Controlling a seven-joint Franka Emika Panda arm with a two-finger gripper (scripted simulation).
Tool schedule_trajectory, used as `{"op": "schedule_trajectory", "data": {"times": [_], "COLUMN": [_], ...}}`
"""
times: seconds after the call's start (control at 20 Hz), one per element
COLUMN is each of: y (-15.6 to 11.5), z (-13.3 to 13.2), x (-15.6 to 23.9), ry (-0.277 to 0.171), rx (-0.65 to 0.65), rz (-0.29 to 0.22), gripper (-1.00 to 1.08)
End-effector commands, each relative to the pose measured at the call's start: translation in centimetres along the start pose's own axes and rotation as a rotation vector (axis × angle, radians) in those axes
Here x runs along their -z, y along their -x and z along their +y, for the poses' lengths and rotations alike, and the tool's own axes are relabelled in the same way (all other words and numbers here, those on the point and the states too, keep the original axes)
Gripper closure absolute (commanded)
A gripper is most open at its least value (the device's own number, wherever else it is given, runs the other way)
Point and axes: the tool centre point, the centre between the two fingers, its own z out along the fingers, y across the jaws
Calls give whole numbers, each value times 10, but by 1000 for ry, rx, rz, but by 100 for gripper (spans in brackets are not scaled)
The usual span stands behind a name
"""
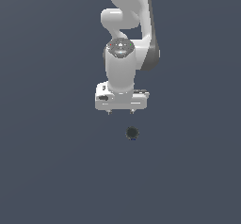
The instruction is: Pick up the object and move it to a goal position.
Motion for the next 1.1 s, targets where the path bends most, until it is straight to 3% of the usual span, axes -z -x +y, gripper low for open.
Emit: {"op": "schedule_trajectory", "data": {"times": [0.0, 0.6, 1.05], "y": [0, 0, -9], "z": [0, 7, -7], "x": [0, -2, -24], "ry": [0, -11, -2], "rx": [0, 3, 68], "rz": [0, -5, -6], "gripper": [-92, -92, -92]}}
